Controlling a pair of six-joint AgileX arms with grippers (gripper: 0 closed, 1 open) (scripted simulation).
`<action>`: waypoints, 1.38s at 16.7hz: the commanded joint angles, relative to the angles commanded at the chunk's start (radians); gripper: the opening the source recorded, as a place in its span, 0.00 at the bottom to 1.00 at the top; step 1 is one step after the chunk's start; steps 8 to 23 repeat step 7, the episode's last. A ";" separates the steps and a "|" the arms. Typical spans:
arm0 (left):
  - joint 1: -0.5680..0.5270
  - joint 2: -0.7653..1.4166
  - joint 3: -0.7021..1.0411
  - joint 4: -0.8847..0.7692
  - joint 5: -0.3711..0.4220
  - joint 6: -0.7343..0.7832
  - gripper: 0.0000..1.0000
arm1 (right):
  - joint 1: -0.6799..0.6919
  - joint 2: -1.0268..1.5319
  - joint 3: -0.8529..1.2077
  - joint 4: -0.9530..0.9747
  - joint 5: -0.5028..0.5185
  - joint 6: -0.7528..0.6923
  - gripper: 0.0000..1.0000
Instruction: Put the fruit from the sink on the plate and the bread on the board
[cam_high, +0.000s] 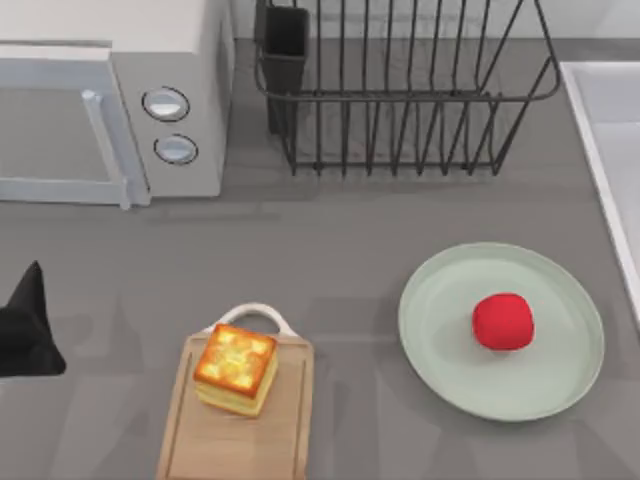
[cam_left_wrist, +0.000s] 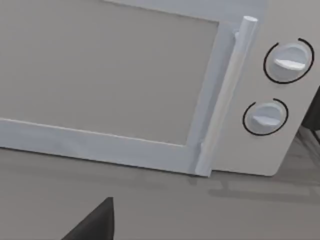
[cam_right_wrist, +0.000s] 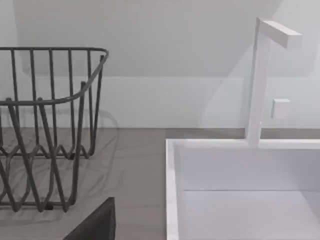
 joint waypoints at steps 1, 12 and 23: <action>0.023 -0.056 -0.031 0.032 -0.001 0.057 1.00 | 0.000 0.000 0.000 0.000 0.000 0.000 1.00; 0.080 -0.179 -0.101 0.115 -0.004 0.181 1.00 | 0.000 0.000 0.000 0.000 0.000 0.000 1.00; 0.080 -0.179 -0.101 0.115 -0.004 0.181 1.00 | 0.000 0.000 0.000 0.000 0.000 0.000 1.00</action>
